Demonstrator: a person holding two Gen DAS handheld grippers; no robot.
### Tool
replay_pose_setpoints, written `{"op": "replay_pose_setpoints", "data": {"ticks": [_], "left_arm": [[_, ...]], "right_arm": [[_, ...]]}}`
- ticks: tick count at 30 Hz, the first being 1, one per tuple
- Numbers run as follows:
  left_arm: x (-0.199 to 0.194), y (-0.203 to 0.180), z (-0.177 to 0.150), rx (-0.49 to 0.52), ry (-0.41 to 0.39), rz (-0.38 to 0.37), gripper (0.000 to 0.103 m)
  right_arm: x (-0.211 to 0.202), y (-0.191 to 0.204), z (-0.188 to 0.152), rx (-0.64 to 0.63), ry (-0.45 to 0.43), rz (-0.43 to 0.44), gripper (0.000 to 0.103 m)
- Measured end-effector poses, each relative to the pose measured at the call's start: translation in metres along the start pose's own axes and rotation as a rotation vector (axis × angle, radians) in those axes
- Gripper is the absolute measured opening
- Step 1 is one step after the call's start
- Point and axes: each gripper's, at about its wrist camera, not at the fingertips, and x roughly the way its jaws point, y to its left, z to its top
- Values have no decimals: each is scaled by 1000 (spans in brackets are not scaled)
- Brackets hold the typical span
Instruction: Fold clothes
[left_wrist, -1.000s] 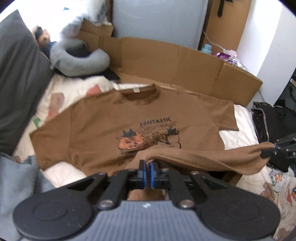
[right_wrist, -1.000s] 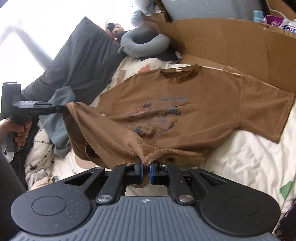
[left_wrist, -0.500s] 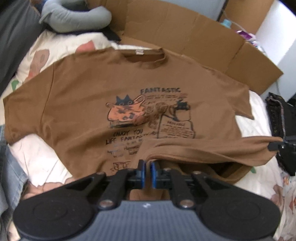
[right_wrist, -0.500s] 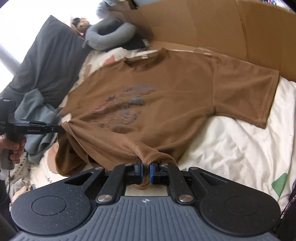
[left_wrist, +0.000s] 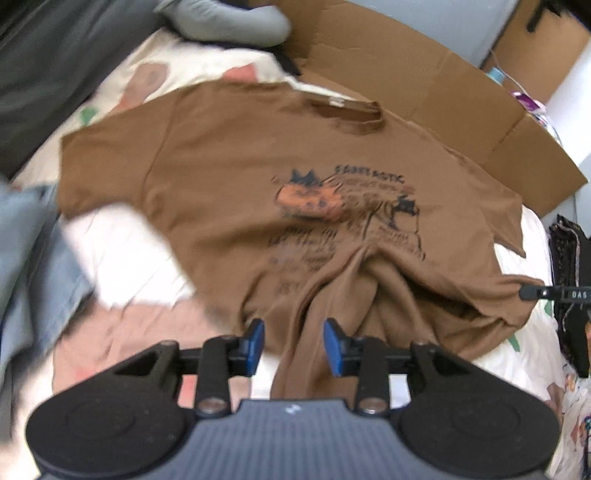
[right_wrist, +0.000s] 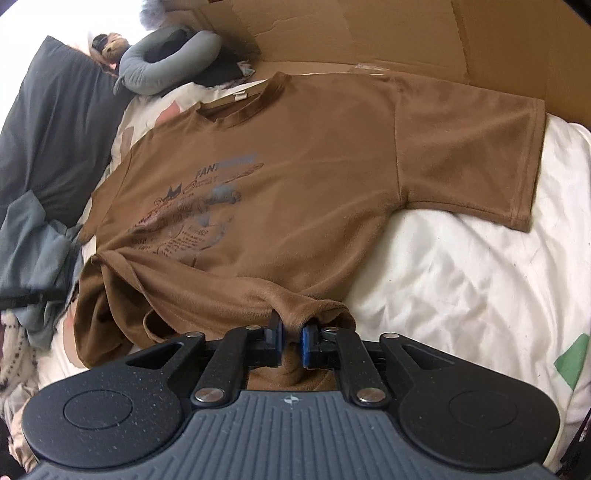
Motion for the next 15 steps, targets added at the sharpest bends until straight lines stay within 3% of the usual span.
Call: {"op": "replay_pose_setpoints", "data": {"ticks": [3,9,15], "left_arm": [[-2,6,-20,-41,23,0,38],[13,13,-55,-96,66,4,38],[23,12,-66,-124,68,-7,34]], "right_arm": [[-6,1,0,7,-14,0,40],[-25,0,0,23,-40,-8,45],[-38,-5,-11,19,-30,-27,45]]}}
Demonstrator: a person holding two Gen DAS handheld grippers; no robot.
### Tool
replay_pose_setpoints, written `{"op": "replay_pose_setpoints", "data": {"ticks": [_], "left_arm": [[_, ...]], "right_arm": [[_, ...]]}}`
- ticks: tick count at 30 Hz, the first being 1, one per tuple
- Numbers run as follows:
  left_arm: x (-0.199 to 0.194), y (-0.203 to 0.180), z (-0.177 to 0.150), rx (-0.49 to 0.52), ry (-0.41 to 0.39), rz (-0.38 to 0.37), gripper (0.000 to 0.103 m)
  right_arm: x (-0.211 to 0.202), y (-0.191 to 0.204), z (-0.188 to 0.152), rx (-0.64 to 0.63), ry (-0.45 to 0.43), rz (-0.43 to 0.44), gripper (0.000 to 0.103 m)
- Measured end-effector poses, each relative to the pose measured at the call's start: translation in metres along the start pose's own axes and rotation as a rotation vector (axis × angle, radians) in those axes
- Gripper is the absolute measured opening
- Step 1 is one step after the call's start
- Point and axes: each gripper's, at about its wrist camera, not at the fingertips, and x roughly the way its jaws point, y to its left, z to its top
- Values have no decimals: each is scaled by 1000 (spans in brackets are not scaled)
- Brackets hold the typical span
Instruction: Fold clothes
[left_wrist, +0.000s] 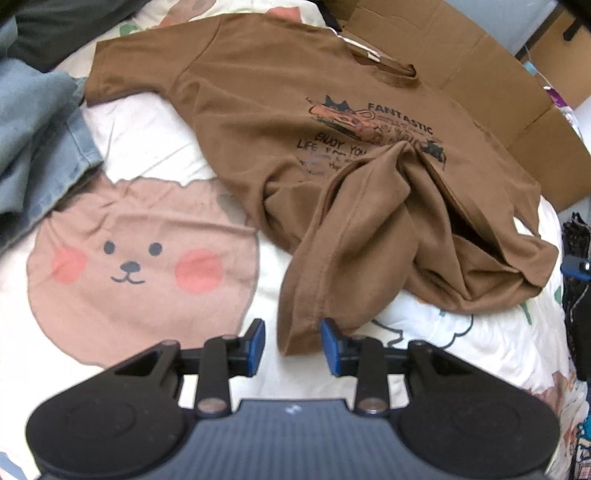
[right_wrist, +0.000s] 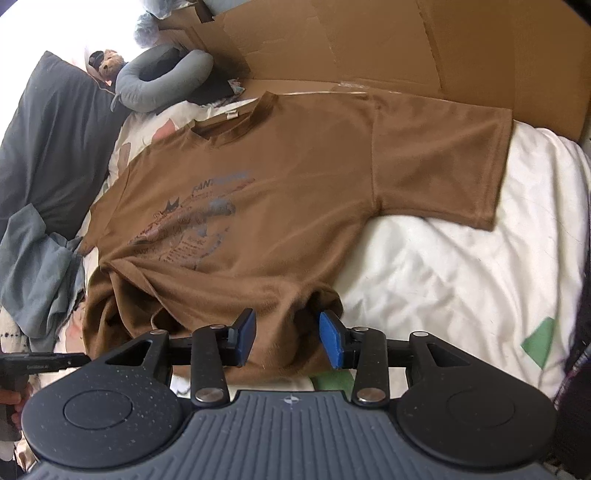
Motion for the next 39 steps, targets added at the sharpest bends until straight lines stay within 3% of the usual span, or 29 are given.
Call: {"op": "replay_pose_setpoints", "data": {"ticks": [2,6,12,19,26,32,39], "left_arm": [[0,-3,-1,5,-7,-14,24],[0,-9,-2,17,-14,-30,24],[-5,-9,-2,31,-42,-18,14],[-18,-14,-9,58,-68,-82,15],[-1,-7,-10,12,-49,-52,24],[5,4,-7,-26,-42,-74,26],[0,2,2,-43,-76,-155,25]], "right_arm": [[-1,-2,-6,6,13,-2,45],[3,-4,-19,16,42,3,45],[12,-1,-31,26,70,12,45],[15,3,-34,24,76,14,45],[14,1,-38,16,88,3,45],[14,-3,-42,14,101,-11,45],[17,-4,-46,12,109,-15,45]]}}
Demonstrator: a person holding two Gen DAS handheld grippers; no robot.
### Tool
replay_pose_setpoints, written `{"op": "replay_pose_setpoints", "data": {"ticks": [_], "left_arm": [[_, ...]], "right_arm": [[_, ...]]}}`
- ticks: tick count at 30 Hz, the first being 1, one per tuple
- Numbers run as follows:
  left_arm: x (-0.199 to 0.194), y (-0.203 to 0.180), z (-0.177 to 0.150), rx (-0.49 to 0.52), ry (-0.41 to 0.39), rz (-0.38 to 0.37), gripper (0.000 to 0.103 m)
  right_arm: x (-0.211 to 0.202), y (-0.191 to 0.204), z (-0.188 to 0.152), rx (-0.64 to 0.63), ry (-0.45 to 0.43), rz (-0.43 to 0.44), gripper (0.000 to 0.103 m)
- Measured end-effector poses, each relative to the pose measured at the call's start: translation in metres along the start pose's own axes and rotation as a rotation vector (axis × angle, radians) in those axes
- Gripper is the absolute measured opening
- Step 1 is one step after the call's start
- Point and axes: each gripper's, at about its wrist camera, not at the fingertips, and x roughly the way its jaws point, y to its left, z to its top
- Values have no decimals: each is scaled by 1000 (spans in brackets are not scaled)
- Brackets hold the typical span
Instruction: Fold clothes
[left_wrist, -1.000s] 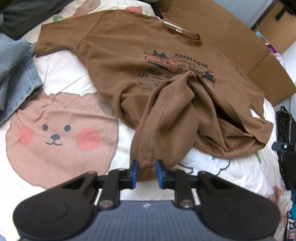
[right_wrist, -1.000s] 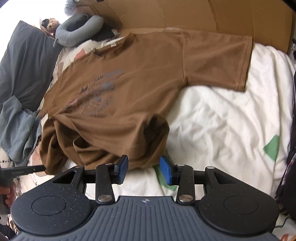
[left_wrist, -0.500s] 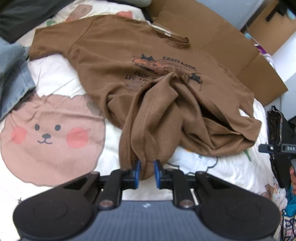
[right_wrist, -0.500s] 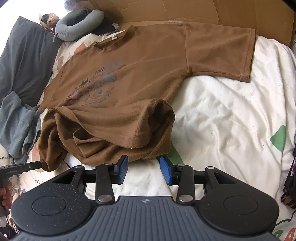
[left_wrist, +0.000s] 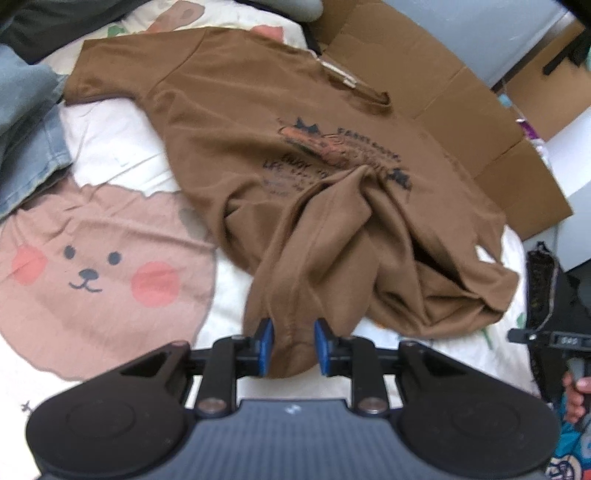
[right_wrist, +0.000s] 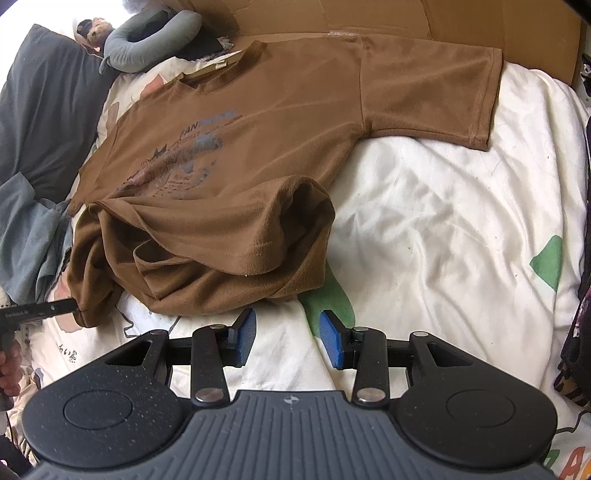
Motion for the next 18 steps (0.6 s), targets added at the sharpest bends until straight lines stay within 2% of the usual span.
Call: {"op": "replay_pose_setpoints", "data": {"ticks": [7,10,18], "left_arm": [[11,1,2,-13,7,-42,20],[17,3,1,-16,34,-48,4],[-12,-2,5,80,25,1,2]], "right_arm": [[0,5,-3,3,17,-11,45],[-2,9,-4,-8,20,-12,45],[-15,6,-6,8,-1,-23,45]]}}
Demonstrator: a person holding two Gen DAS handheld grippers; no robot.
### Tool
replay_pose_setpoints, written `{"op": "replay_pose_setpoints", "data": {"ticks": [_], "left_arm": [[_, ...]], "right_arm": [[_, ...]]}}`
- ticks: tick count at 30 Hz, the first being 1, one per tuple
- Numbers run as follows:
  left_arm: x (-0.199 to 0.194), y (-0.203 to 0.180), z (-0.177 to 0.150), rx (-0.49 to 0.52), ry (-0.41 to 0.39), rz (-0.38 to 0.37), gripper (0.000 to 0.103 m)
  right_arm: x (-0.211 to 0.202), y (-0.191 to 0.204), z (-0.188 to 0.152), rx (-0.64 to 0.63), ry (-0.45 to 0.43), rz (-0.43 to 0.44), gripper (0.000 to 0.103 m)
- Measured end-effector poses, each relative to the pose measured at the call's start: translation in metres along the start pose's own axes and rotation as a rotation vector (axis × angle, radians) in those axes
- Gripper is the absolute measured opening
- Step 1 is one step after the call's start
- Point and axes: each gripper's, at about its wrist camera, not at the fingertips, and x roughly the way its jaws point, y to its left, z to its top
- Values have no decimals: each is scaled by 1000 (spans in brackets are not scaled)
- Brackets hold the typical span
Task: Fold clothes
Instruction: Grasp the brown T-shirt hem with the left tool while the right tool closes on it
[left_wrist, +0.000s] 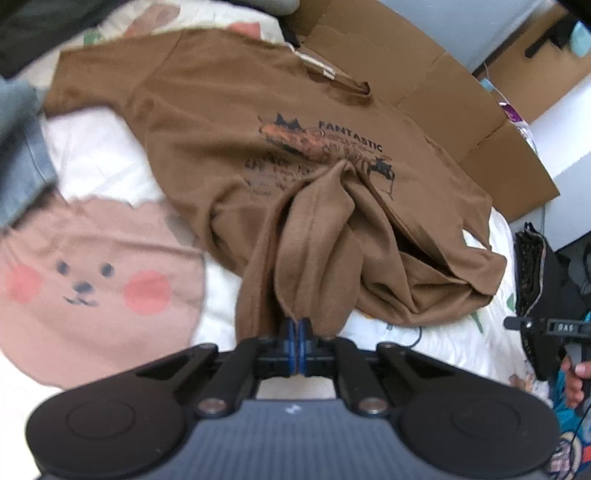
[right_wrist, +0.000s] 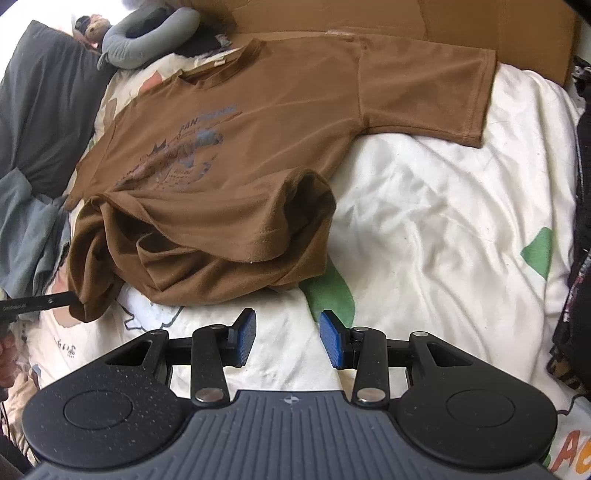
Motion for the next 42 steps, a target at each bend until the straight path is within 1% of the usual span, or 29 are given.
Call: {"op": "replay_pose_setpoints", "data": {"ticks": [4,12,16,21,28,33,36,42], "left_arm": [[-28,5,10,22,-44,25,2],[-84,2,40,106,-109,83,2],[-104,-1,53,160,-127,103,2],[-120,-1,63,216,-134,139,2],[-128,12,70,237,-136,190,2],[-121,22,68,237,-121,208,2],[-116,23,65,243,-111,210,2],[-112,30,57,226,-99,203,2]], "right_arm": [[-5,-5,2,17,-15,8,45],[6,-16,11,65,-35,37,45],[16,-20,19,77,-39,43,45],[29,-20,32,73,-36,57,45],[22,-3,63,3,-96,96,45],[18,6,81,-65,-116,67,45],[15,6,80,-76,-120,69,45],[1,11,59,-148,-127,56,45]]}}
